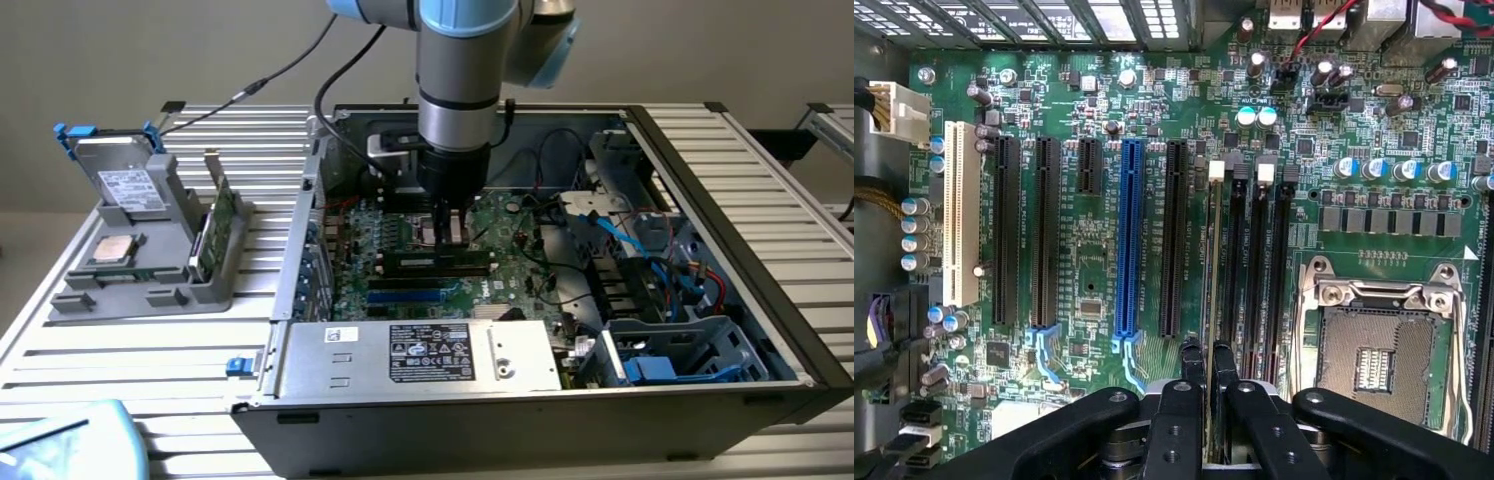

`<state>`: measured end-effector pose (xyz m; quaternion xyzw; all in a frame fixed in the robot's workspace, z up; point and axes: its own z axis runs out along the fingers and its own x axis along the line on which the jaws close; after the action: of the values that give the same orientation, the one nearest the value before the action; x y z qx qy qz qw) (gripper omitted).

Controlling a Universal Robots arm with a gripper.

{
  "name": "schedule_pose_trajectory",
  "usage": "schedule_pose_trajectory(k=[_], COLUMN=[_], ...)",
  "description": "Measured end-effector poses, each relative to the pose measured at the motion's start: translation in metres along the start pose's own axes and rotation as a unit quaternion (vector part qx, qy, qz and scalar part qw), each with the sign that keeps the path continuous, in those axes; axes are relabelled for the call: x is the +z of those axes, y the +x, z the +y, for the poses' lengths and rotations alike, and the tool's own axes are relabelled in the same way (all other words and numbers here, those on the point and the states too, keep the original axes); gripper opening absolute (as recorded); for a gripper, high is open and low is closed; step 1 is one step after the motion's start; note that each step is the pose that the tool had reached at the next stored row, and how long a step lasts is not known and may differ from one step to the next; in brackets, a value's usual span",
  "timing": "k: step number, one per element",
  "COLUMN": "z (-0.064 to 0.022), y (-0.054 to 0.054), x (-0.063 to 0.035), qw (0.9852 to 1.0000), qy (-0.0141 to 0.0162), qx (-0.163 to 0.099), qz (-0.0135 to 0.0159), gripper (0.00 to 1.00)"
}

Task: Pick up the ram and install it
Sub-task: 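Insert the ram into the slot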

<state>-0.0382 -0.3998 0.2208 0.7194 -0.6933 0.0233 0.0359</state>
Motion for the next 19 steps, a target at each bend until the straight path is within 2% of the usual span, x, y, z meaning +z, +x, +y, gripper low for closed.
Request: schedule_pose_trajectory(k=[10, 19], z=[0.0000, 0.0000], y=[0.0015, 0.0016], x=[0.0007, 0.0010], qw=[1.0000, 1.0000], qy=[0.0000, -0.0016], qx=[0.000, -0.002], qz=[-0.0044, -0.0048], gripper=[0.15, 0.15])
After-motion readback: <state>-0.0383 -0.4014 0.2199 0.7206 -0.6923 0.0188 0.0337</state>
